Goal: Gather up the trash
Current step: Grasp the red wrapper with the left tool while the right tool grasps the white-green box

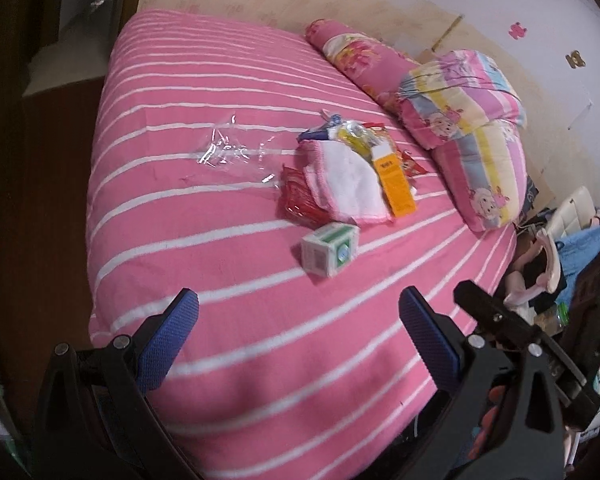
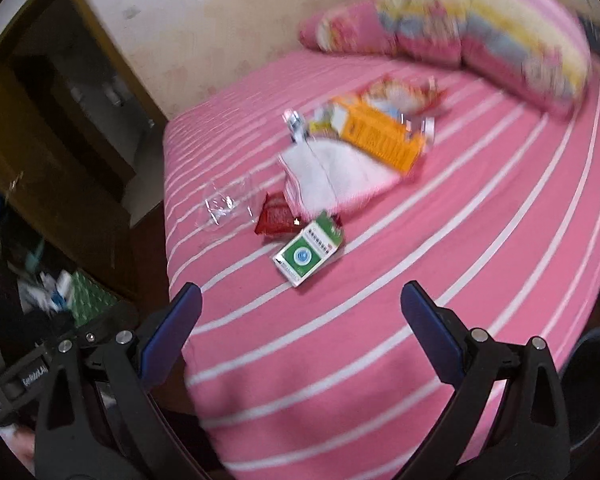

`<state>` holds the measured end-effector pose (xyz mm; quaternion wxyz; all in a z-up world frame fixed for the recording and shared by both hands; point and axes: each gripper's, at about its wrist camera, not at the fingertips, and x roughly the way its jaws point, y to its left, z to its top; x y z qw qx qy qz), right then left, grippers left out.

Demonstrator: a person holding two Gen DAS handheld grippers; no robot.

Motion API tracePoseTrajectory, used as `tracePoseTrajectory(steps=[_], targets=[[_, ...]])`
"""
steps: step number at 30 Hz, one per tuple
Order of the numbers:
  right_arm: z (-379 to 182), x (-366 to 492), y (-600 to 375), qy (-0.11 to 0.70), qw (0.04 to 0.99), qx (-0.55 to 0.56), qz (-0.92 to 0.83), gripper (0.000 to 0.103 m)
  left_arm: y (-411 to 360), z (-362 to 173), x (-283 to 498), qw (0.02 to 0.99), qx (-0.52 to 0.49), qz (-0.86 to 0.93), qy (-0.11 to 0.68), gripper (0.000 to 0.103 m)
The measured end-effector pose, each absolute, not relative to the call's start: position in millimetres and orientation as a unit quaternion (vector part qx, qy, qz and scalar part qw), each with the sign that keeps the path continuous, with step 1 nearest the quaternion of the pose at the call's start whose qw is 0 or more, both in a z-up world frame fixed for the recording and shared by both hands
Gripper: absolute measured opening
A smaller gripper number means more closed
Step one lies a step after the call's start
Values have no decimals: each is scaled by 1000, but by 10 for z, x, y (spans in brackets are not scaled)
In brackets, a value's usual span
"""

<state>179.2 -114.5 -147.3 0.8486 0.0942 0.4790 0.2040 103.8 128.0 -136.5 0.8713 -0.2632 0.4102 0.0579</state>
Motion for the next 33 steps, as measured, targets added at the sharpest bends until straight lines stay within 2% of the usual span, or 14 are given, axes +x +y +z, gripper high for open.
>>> tracePoseTrajectory(steps=[9, 18, 20, 22, 24, 25, 26, 27, 28, 29, 33], targets=[[-2214, 2388, -858, 542, 801, 177, 182, 99, 1666, -1845, 1843, 840, -333, 26, 427, 97], [-2690, 2766, -764, 571, 770, 225, 177, 98, 1694, -2348, 2584, 799, -395, -9, 454, 94], [-2774, 2822, -776, 575, 765, 231, 175, 96, 1680, -2460, 2686, 788, -407, -15, 461, 76], [-2828, 2858, -794, 579, 759, 239, 180, 88, 1638, -2581, 2812, 775, -414, -17, 477, 69], [-2863, 2896, -795, 578, 758, 238, 186, 82, 1619, -2628, 2886, 777, -418, -12, 471, 68], [-2870, 2913, -793, 578, 757, 236, 190, 73, 1612, -2638, 2919, 777, -419, -11, 470, 58], [-2878, 2926, -794, 578, 757, 233, 194, 68, 1602, -2648, 2948, 777, -419, -11, 470, 41], [-2877, 2939, -802, 578, 757, 232, 198, 59, 1588, -2676, 2980, 774, -419, -11, 475, 32], [-2869, 2946, -809, 576, 756, 232, 207, 57, 1579, -2701, 2994, 770, -420, -13, 480, 14], [-2868, 2949, -808, 574, 757, 229, 210, 57, 1556, -2713, 2989, 771, -420, -16, 479, 10], [-2706, 2892, -880, 559, 770, 212, 223, 54, 1532, -2640, 2860, 779, -418, -15, 467, 7]])
